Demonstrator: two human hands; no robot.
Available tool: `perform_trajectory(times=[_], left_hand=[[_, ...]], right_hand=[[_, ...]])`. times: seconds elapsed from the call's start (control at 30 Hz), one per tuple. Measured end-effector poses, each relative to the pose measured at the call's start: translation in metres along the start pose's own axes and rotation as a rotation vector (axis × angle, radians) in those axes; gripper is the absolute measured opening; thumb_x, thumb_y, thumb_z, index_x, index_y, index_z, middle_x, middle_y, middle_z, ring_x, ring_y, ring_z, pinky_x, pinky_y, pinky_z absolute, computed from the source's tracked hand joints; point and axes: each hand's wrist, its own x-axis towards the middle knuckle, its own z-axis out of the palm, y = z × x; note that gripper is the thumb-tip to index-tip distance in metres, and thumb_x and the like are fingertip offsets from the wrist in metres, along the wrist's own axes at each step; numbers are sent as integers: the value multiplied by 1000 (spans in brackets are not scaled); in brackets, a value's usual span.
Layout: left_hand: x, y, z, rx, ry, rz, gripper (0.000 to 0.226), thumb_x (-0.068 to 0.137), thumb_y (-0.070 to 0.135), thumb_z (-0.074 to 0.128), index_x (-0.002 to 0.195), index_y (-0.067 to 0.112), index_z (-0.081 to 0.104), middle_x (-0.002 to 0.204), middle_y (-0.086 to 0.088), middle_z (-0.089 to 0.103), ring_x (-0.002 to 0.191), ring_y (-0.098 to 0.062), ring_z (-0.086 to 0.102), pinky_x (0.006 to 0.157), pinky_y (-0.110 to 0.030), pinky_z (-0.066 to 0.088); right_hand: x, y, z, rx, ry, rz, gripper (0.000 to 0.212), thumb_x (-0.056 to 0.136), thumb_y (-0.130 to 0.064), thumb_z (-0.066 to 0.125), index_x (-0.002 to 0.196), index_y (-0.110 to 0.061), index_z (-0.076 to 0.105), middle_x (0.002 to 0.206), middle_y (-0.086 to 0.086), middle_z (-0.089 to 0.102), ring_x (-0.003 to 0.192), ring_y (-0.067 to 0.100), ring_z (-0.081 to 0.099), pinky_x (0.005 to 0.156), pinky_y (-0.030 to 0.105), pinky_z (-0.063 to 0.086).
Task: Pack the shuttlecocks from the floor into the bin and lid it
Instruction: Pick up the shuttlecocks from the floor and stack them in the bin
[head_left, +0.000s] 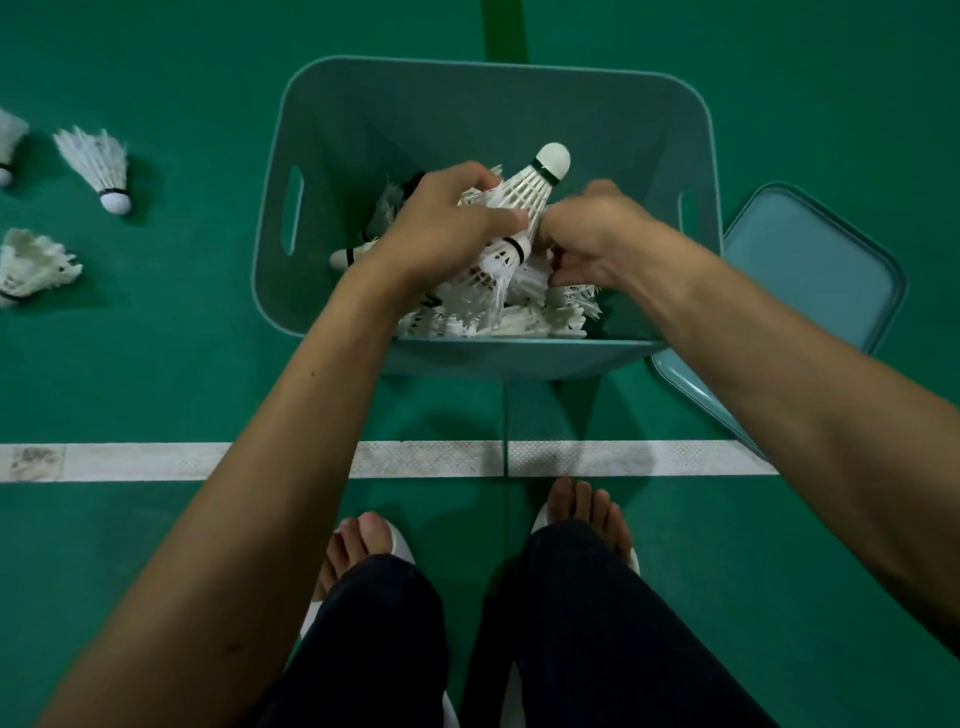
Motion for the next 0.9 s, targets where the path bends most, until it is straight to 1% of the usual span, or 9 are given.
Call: perform_trajectory(times=[0.1, 0.2, 0.33, 0.47, 0.6, 0.7, 0.77, 0.83, 0.9], left_hand=[[2, -1, 1, 30, -18, -13, 25, 94, 21, 70, 117, 11, 64, 97, -5, 73, 70, -11, 62, 62, -21, 47], [3, -2, 1, 3, -14, -13, 21, 95, 21, 70, 114, 15, 65, 93, 0, 72, 63, -4, 63, 59, -17, 48], [3, -3, -2, -41, 0, -25, 24, 95, 23, 70, 117, 15, 65, 96, -3, 73, 72, -11, 63, 65, -24, 49], [2, -5, -1, -45, -18, -40, 29, 95, 25, 70, 122, 18, 63, 100, -2, 74, 75, -13, 65, 67, -23, 51], [0, -2, 2, -21, -25, -38, 32, 96, 27, 69, 126, 20, 60, 105, -1, 71, 77, -10, 62, 69, -24, 49], [-1, -1, 0, -7, -25, -39, 30, 97, 28, 68, 125, 20, 61, 102, 1, 70, 71, -7, 60, 62, -21, 47], [0, 1, 0, 16, -17, -23, 29, 96, 29, 68, 124, 20, 62, 102, 1, 70, 71, -8, 60, 61, -21, 46], [2, 4, 3, 30, -7, 0, 25, 96, 28, 68, 118, 18, 64, 100, 0, 70, 69, -9, 60, 58, -20, 46], [5, 8, 6, 48, -5, 10, 25, 95, 29, 70, 116, 17, 65, 99, -1, 70, 66, -8, 60, 55, -18, 46]], right_hand=[[2, 3, 1, -281, 52, -106, 11, 91, -14, 72, 100, -9, 68, 97, 9, 74, 84, 24, 75, 72, 45, 66], [-3, 0, -4, -463, 99, -193, 17, 90, -17, 73, 103, -8, 67, 99, 10, 71, 78, 29, 75, 65, 44, 66], [-13, 0, -21, -378, 133, -231, 24, 93, -19, 71, 102, 2, 62, 85, 18, 73, 56, 30, 75, 56, 38, 64], [-14, 2, -38, -465, 83, -170, 18, 94, -1, 53, 107, 3, 65, 76, 18, 77, 58, 30, 76, 65, 41, 66], [-10, 5, -37, -694, 63, -241, 26, 90, -3, 54, 106, 0, 74, 96, 20, 75, 77, 29, 74, 74, 40, 63], [-16, 3, -40, -672, 172, -345, 35, 84, 0, 48, 104, 2, 76, 105, 22, 75, 99, 37, 71, 89, 47, 60], [-18, -1, -44, -639, 191, -378, 40, 86, 4, 45, 106, -2, 78, 114, 19, 74, 105, 33, 69, 98, 38, 55], [-15, -5, -46, -607, 147, -377, 44, 87, 6, 43, 107, -9, 79, 116, 14, 74, 102, 26, 66, 98, 33, 51], [-9, -6, -47, -524, 66, -334, 44, 86, 7, 40, 99, -11, 78, 108, 12, 76, 97, 26, 69, 94, 41, 58]])
